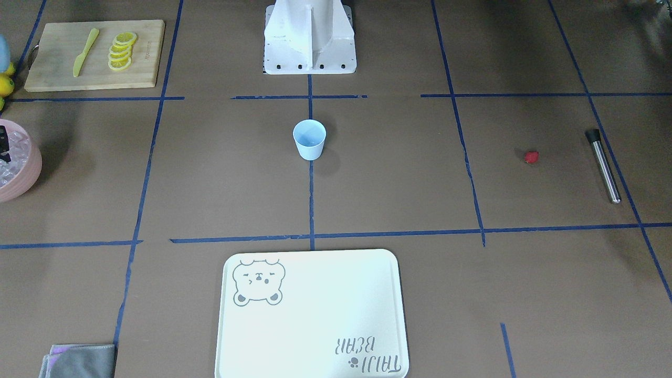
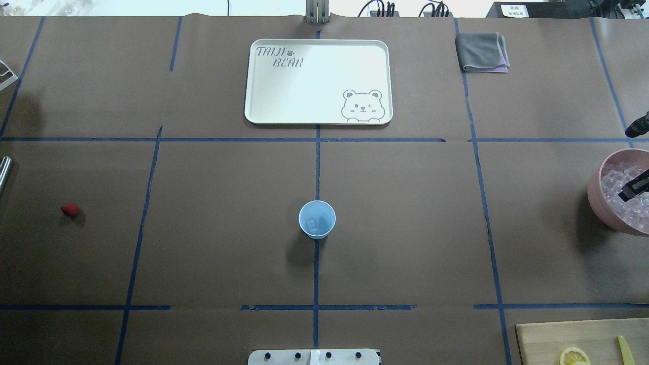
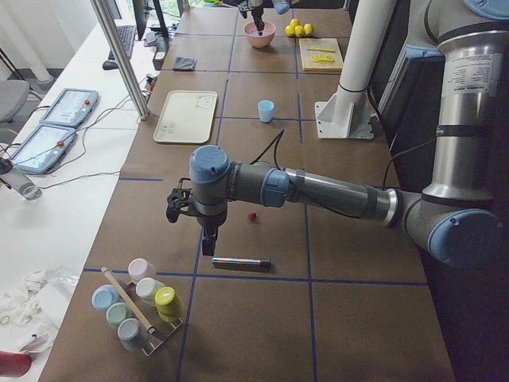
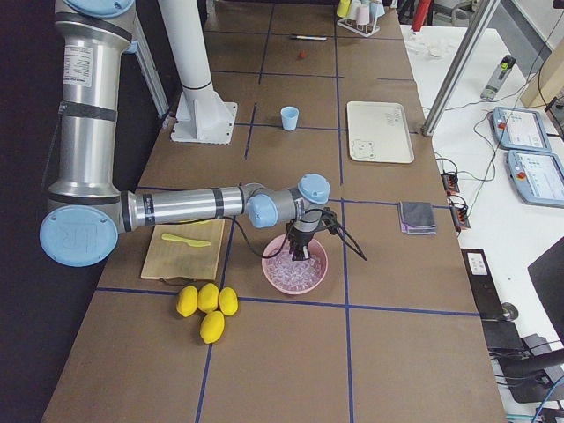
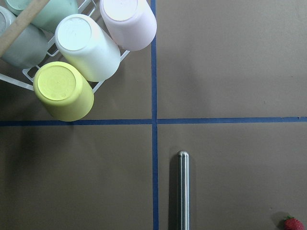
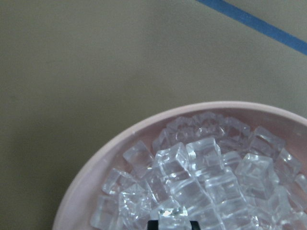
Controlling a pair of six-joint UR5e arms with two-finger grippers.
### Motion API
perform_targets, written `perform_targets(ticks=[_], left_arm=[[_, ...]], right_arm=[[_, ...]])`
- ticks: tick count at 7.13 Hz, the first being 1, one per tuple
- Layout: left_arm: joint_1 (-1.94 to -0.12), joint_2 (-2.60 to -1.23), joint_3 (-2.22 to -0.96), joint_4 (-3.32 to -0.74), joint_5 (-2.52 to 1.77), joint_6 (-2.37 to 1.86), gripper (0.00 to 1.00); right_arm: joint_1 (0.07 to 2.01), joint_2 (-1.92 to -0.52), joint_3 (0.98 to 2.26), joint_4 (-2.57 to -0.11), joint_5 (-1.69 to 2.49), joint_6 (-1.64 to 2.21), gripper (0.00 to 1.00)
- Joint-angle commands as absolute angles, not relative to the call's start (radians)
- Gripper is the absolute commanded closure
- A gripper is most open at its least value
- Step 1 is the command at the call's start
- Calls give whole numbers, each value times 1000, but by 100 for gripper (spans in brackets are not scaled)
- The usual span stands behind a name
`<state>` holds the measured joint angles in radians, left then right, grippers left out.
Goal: Mash ice and strawberries in cup
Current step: 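Close the right gripper on another ice cube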
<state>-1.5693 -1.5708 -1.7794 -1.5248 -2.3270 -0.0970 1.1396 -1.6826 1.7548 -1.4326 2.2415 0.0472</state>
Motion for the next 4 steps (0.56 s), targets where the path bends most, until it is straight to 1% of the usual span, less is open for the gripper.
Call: perform_targets(ticks=[1,3,4], left_arm=[[-1569,-1571,-1781,-1525,-2327,-101,0],[-1569,-1571,-1786,-1525,-2327,-103,0],[-1569,-1571,-1787,-1525,-2327,-103,0]], right_arm=[[1150,-1690,1849,-1480,2269,48,100],[1163,-1674,2030,-1628,2269,64,100],[1163,-1625,2057,-1644,2270,98,100]])
